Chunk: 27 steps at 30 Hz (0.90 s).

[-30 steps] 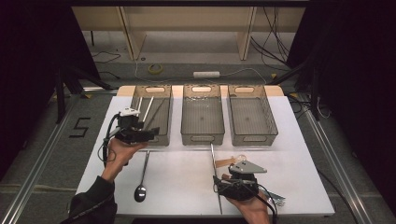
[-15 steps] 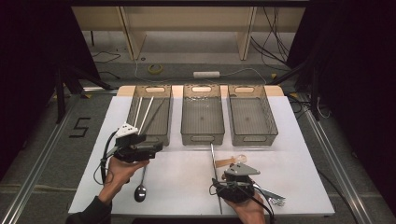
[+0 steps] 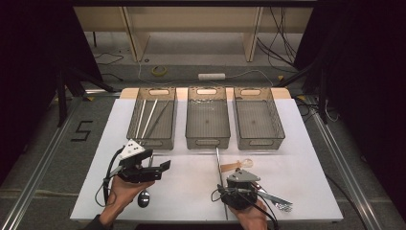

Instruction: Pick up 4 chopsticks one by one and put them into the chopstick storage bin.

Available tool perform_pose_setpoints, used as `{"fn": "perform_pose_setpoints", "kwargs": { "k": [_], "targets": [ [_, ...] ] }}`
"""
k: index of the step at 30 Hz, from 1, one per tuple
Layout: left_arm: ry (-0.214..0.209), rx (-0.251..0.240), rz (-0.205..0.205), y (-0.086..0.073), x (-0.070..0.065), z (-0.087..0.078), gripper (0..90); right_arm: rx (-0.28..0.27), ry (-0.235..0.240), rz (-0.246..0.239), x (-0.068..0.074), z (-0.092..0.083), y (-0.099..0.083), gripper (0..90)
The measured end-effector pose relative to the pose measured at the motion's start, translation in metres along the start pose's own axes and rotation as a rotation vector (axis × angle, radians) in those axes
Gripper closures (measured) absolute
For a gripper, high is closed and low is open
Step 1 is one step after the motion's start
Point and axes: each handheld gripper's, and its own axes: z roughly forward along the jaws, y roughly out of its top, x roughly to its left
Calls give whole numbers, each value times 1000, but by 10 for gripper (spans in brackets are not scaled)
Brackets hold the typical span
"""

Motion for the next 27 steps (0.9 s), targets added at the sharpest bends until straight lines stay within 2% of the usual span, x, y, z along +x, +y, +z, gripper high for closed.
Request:
{"fn": "perform_pose_setpoints", "kwargs": {
  "k": [6, 11, 20, 27],
  "targets": [
    [-3, -4, -4, -4, 0, -4, 179, 10, 4, 2, 3, 4, -2, 640],
    [-7, 2, 2, -5, -1, -6, 178, 27, -12, -3, 5, 8, -5, 659],
    [-19, 1, 17, -6, -4, -8, 176, 23, -30, -4, 4, 9, -5, 710],
    [-29, 2, 25, -6, -6, -9, 177, 19, -28, 28, 1, 9, -5, 765]
  ]
}}
